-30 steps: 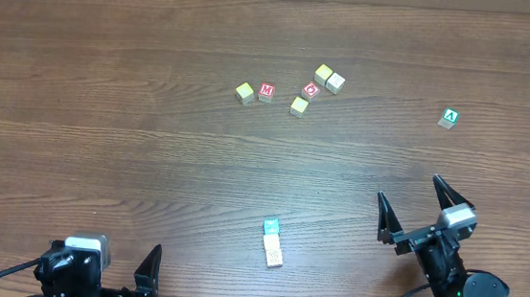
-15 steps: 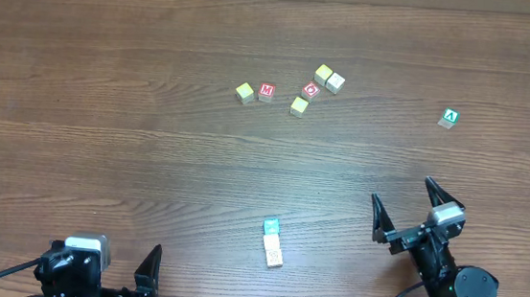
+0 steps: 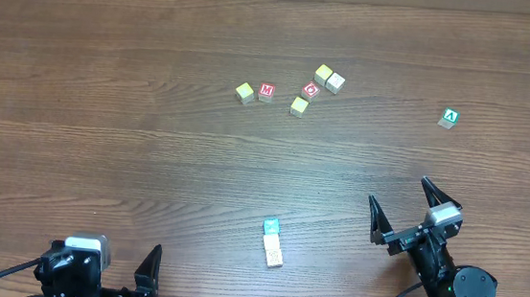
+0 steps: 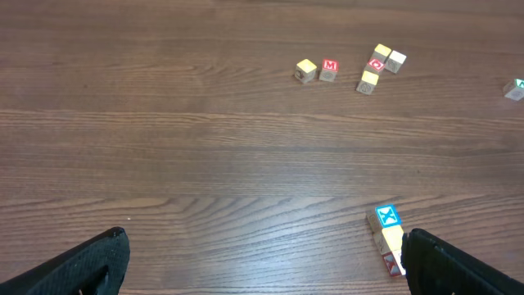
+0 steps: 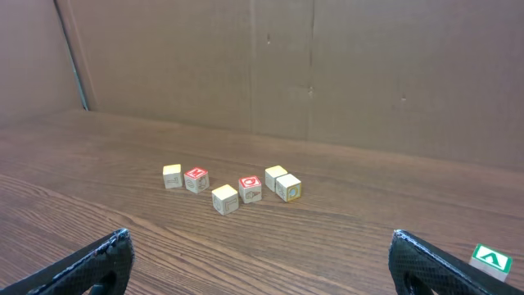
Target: Flip 3 blocks
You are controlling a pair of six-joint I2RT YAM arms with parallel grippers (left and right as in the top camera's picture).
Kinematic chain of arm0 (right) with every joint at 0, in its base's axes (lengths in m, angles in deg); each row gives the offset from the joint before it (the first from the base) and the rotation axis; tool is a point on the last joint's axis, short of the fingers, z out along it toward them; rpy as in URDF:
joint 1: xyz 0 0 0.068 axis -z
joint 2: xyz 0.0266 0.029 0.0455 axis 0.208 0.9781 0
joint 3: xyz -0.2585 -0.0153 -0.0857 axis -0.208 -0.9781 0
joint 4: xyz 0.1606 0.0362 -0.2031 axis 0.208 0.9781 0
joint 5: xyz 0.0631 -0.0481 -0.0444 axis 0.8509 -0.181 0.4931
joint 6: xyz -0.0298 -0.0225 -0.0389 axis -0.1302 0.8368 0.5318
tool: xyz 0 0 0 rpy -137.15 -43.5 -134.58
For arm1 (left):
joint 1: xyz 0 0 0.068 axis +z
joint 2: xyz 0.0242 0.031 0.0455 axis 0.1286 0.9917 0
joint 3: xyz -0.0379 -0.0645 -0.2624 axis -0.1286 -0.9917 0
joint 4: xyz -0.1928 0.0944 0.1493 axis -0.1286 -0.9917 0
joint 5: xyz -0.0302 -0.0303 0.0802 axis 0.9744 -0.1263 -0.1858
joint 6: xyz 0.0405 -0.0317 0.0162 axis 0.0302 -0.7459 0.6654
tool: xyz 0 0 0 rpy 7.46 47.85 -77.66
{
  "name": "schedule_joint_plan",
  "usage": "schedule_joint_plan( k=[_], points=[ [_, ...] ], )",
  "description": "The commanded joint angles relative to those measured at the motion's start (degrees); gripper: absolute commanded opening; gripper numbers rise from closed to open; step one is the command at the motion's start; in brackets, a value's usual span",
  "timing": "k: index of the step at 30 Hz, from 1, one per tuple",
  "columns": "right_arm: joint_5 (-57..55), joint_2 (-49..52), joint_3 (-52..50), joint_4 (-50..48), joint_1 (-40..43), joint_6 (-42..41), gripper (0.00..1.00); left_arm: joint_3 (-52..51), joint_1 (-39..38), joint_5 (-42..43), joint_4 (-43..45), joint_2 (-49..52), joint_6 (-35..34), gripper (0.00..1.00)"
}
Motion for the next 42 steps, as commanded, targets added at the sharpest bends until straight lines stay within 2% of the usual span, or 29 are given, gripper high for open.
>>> schedule_joint_plan(
  k=[1,27,30,35,42],
  points=[
    [-0.52,-0.68,-0.61,-0.37,-0.26,-0.13,1.0,0.42,0.2,-0.57,0.22,-0.46,0.66,1.0],
    [-0.52,-0.68,-0.61,-0.37,-0.26,-0.13,1.0,0.42,0.2,-0.57,0.22,-0.46,0.66,1.0],
    [-0.52,-0.68,-0.61,-0.37,-0.26,-0.11,1.0,0.42,0.2,-2.73,1.49,-0.46,0.85,1.0],
    [-0.52,-0.68,-0.61,-0.37,-0.26,-0.13,1.0,-3.3,-0.74,-0.68,14.84,-0.48,0.9,1.0],
    [-0.52,-0.68,-0.61,-0.37,-0.26,-0.13,1.0,-20.79,-5.79,0.44,37.57,-4.09,1.27,1.0]
  ],
)
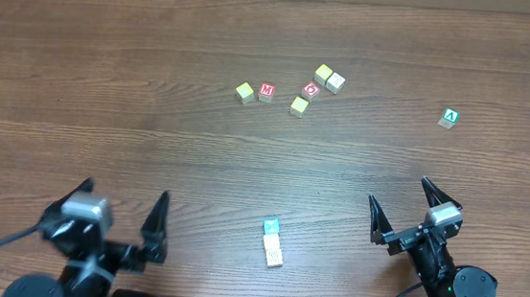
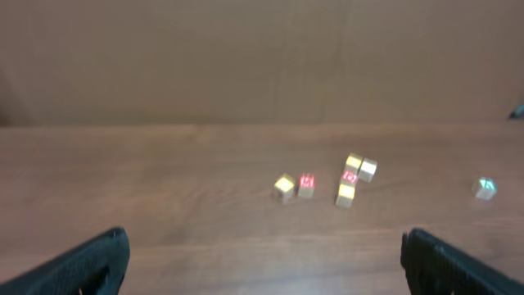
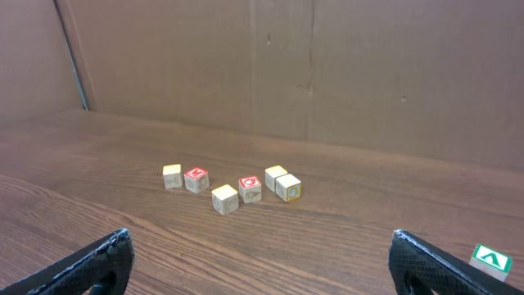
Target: Flip 3 blocks
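Several small blocks lie in a cluster at the back middle: a yellow block (image 1: 244,92), a red M block (image 1: 267,92), a second yellow block (image 1: 299,105), a red O block (image 1: 312,89) and a pale pair (image 1: 329,77). The right wrist view shows the same cluster (image 3: 237,190); the left wrist view shows it blurred (image 2: 327,180). A green A block (image 1: 450,118) sits alone at the right. A blue-topped block (image 1: 272,227) touches a tan block (image 1: 275,255) near the front. My left gripper (image 1: 123,194) is open at the front left, holding nothing. My right gripper (image 1: 401,192) is open at the front right, holding nothing.
The brown wooden table (image 1: 108,77) spreads wide on the left and in the middle. A cardboard wall (image 3: 327,65) stands behind the table's far edge.
My left gripper has come up from the front edge onto the table. Its camera now looks level at the far cluster, and the two near blocks have left its view. The right arm has not moved.
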You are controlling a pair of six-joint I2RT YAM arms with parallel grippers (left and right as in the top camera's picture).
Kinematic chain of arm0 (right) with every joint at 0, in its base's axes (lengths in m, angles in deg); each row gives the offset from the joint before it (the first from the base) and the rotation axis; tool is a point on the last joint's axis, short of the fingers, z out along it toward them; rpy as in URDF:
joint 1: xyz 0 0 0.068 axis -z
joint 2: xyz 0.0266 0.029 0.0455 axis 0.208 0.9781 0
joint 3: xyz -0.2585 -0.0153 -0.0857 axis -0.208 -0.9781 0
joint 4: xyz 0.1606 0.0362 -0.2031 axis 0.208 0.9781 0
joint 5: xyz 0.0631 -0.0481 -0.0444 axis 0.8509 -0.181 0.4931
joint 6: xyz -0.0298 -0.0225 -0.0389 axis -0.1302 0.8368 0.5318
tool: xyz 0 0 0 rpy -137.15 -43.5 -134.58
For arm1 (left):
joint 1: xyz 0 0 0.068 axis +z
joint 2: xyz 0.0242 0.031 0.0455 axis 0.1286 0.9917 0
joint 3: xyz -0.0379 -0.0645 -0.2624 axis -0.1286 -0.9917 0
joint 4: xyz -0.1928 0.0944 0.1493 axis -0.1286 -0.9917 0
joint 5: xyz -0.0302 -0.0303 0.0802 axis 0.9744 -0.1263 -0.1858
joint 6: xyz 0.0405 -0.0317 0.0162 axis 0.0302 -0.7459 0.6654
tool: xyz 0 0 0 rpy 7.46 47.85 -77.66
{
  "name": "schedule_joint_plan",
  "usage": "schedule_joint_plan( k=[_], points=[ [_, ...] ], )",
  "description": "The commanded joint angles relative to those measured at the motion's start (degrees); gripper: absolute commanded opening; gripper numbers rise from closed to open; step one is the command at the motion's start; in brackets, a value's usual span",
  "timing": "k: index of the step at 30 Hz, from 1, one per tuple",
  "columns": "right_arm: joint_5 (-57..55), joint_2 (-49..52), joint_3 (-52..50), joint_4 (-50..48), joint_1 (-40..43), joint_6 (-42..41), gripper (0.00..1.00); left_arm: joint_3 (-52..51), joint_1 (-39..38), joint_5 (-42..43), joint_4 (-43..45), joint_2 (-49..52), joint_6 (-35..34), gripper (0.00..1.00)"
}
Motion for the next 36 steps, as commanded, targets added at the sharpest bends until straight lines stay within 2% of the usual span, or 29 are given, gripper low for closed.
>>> schedule_joint_plan(
  k=[1,8,16,21,25,27,36],
  points=[
    [-0.55,-0.68,-0.61,-0.39,-0.24,-0.11,1.0,-11.32,-1.16,2.43,8.81,-4.57,1.11,1.0],
    [-0.55,-0.68,-0.61,-0.39,-0.24,-0.11,1.0,-32.76,-0.37,7.54,31.82,-14.19,0.42,1.0],
    [-0.55,-0.68,-0.61,-0.39,-0.24,-0.11,1.0,-45.55,1.68,6.29,45.81,-16.02,0.11,1.0],
    [-0.55,-0.68,-0.61,-0.39,-0.24,-0.11,1.0,-50.25,3.32,6.08,50.51,-16.28,0.31,1.0],
    [-0.55,-0.68,-0.61,-0.39,-0.24,-0.09,1.0,-50.25,4.13,4.72,47.45,-16.28,1.55,1.0],
    [-0.55,-0.68,-0.61,-0.39,-0.24,-0.09,1.0,-50.25,4.24,4.59,41.7,-16.28,2.21,1.0],
    [-0.55,-0.68,-0.61,-0.39,-0.24,-0.11,1.0,-50.25,4.24,4.59,42.1,-16.28,3.93,1.0]
  ],
)
